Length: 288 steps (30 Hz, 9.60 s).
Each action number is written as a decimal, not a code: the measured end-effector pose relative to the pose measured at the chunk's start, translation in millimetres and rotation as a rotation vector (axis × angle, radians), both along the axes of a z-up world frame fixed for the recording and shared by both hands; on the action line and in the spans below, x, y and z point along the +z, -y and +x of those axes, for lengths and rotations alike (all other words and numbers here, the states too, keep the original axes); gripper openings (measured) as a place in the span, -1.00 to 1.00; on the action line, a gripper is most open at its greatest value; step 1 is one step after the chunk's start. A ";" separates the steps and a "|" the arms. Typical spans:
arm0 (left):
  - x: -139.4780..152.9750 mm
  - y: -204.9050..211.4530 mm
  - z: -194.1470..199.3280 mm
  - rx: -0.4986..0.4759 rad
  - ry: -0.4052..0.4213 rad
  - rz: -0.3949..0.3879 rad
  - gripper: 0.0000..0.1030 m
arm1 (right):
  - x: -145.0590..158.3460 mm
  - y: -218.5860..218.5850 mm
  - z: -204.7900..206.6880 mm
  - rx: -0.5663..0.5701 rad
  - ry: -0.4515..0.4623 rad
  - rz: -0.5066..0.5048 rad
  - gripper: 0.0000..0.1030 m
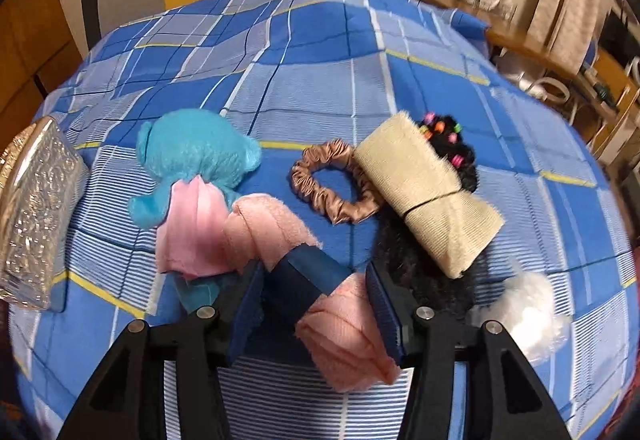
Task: Organize soft objects
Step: 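Grasp the pink knitted sock from the pile with the right tool, then grasp the teal plush with the left tool while the right tool holds the pink sock, then carry the teal plush into the tray, open the left tool while the right tool lifts the sock, then lower the pink sock into the gold tray and open the right tool, then grasp the white plastic-wrapped bundle with the right tool, then grasp the beige woven roll with the left tool while the right tool holds the bundle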
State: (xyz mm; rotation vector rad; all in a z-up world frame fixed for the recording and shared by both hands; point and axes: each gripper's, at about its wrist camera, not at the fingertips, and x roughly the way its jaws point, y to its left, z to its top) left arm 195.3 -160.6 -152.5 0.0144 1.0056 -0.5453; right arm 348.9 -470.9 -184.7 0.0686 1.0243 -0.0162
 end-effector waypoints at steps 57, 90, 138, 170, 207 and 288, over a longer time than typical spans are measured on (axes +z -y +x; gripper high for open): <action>-49.1 199.5 242.1 0.221 -0.137 0.101 0.89 | -5.5 47.7 -10.0 -0.207 -0.144 0.213 -0.28; 162.0 16.1 171.2 0.200 0.186 -0.136 -0.41 | 4.5 41.8 -21.3 -0.183 -0.017 0.279 -0.34; -18.4 -356.8 42.3 0.569 -0.177 0.024 -0.31 | 186.7 -90.6 -73.8 -0.013 0.420 0.381 -0.33; 16.1 -371.9 -32.5 0.828 0.164 0.042 0.89 | 87.3 -430.0 -110.8 0.428 -0.019 0.481 -0.33; 18.3 -359.6 -40.5 0.790 0.159 -0.072 0.95 | 63.3 -465.9 -124.1 0.355 -0.030 0.389 -0.26; 21.1 220.0 148.7 0.072 -0.175 -0.106 0.96 | -3.6 139.0 -63.9 -0.618 -0.043 0.171 -0.25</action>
